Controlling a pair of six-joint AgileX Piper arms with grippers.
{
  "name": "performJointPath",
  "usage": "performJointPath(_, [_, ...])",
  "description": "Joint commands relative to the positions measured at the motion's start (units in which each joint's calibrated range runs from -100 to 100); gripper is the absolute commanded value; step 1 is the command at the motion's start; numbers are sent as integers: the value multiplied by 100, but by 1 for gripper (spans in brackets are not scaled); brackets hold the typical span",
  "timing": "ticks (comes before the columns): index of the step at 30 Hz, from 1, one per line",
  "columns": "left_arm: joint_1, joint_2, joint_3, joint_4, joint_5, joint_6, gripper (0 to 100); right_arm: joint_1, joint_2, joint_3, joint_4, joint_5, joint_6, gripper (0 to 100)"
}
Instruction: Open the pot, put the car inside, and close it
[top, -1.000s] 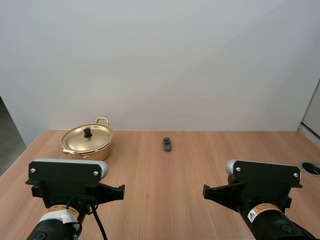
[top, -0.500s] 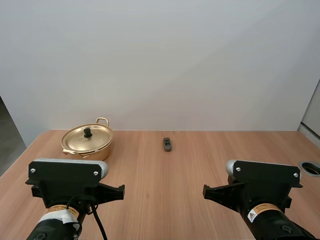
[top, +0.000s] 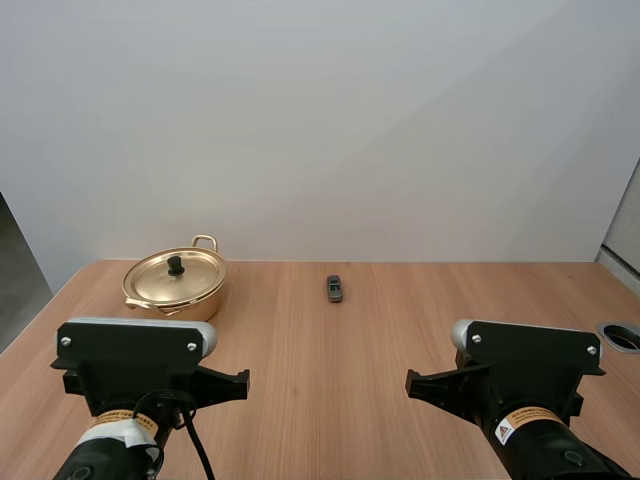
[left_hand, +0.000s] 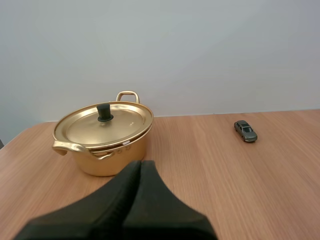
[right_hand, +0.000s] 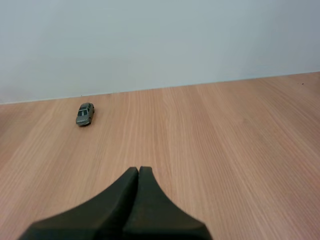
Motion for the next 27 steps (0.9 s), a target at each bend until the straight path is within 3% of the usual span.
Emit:
performJointPath(1, [3,0,0,3,-9,2,0,-2,0,0,0,2,4,0])
performJointPath(17, [3,0,0,3,-26,2,0,-2,0,0,27,-13,4,0])
performJointPath(27, [3,0,0,3,-49,2,0,-2,0,0,948,-33,4,0])
